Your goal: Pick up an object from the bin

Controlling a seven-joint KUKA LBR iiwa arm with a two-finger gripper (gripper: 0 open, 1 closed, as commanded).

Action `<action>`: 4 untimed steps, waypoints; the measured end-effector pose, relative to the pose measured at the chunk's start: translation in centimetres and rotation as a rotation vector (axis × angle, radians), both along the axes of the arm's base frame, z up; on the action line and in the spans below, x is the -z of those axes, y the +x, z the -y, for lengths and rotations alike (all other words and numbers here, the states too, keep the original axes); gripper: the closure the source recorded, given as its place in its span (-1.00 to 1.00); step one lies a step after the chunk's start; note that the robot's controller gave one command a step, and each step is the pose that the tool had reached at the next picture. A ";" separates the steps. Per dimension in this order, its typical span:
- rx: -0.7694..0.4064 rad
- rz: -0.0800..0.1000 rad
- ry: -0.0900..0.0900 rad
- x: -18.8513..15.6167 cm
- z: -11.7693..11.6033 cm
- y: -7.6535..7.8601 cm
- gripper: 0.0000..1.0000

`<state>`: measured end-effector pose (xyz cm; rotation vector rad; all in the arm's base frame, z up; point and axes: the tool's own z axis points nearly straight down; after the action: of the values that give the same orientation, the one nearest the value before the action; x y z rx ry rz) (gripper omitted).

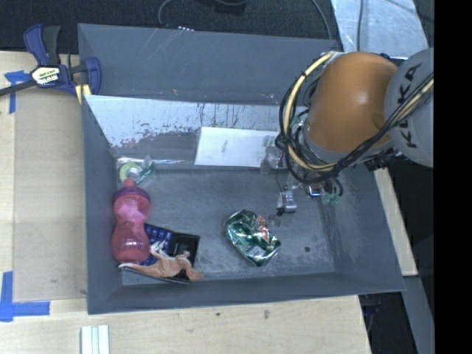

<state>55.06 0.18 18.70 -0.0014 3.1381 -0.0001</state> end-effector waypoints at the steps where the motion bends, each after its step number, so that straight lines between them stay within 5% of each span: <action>1: 0.091 0.000 0.000 6.0 -0.5 -1.5 -1.00; 2: 0.179 -0.005 0.001 8.6 -0.2 -2.9 -1.00; 3: 0.175 0.004 0.001 5.4 -0.3 -3.1 -1.00; 4: 0.253 0.001 0.003 10.4 -0.5 -3.9 -1.00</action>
Offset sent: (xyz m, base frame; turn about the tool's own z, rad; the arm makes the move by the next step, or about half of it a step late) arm -0.0352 -0.0018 -0.0711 0.2288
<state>51.20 0.71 8.29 0.3942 3.1120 0.0032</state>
